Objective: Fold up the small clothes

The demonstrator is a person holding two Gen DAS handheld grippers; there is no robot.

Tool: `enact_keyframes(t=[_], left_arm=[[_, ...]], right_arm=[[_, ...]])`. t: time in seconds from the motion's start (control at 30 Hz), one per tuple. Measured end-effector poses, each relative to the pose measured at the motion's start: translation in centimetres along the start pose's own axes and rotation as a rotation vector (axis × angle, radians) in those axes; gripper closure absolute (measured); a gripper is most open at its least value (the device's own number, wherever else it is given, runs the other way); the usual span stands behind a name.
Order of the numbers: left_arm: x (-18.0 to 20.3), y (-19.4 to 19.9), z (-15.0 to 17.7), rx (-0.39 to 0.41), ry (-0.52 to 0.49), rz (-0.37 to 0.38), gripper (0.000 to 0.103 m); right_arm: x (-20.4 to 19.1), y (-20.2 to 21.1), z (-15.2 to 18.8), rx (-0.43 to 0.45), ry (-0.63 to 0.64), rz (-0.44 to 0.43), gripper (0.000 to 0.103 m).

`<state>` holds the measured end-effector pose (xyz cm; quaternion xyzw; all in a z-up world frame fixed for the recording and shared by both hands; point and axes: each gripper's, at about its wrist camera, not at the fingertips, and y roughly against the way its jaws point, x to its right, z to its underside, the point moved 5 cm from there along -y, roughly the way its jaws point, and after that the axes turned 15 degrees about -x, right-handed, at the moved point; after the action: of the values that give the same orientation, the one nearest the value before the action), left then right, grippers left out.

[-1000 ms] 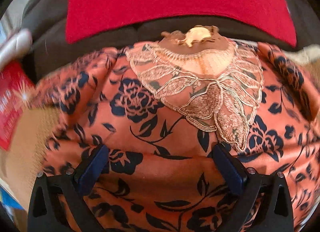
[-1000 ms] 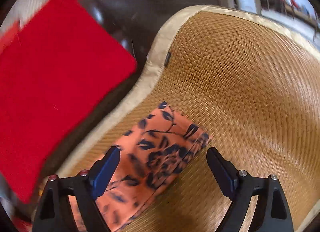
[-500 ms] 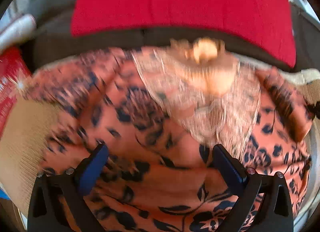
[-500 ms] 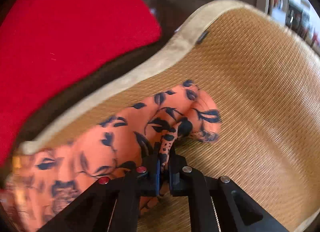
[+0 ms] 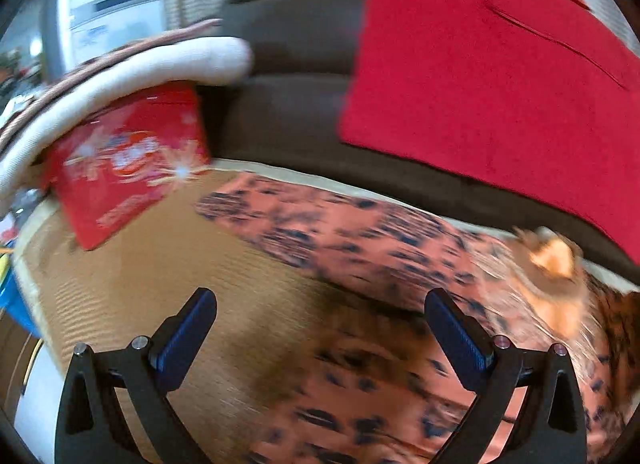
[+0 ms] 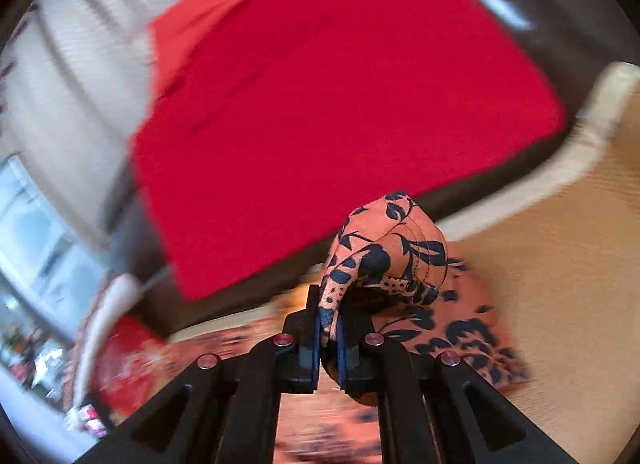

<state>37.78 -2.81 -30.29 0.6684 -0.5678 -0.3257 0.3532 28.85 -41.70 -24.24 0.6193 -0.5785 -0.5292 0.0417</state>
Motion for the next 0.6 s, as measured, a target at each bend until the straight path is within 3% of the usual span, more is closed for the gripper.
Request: enact_keyframes(t=[0.1,0.23,0.3,0.37,0.4,0.43,0.47,0.5,0.6], left_arm=[[-2.9,-0.6,-0.8,0.004,0.060,-0.033,0.000],[-5.4,-0.8,-1.3,-0.003,0.123,-0.027,0.000],[-5.6,-0.9,-1.4,-0.004,0.134,-0.015,0.000],[-5.4,-0.9,-1.6,-0.003,0.125,-0.009,0.000],[-5.0,-0.9,-1.6,-0.002,0.113,-0.009,0.000],[-4.8,-1.1,-1.7,-0.002,0.105,-0.010,0.000],[-4.6,-1.1,-1.6,-0.002,0.099,-0.009,0.000],[-4.3,-1.0,-1.6,-0.002,0.092,-0.007,0.000],[-3.8,-1.2,-1.5,-0.010,0.079,-0.008,0.000]], right_arm=[[-6.3,-2.3,2.0,-0.038,0.049,-0.116,0.096],[-12.5,-8.8,5.6,-0.191,0.071,-0.290,0.090],[-14.1,-11.0,7.2,-0.282,0.089,-0.308,0.073],[-15.0,-13.0,8.8,-0.362,0.122,-0.320,0.069],[-14.8,-13.2,9.1,-0.365,0.131,-0.335,0.069],[-14.6,-13.0,9.3,-0.354,0.137,-0.345,0.060],[-14.3,-12.7,9.4,-0.341,0.138,-0.349,0.029],[-13.6,-12.1,9.3,-0.297,0.126,-0.357,0.014],[-9.7,-9.1,7.9,-0.186,0.073,-0.379,0.014]])
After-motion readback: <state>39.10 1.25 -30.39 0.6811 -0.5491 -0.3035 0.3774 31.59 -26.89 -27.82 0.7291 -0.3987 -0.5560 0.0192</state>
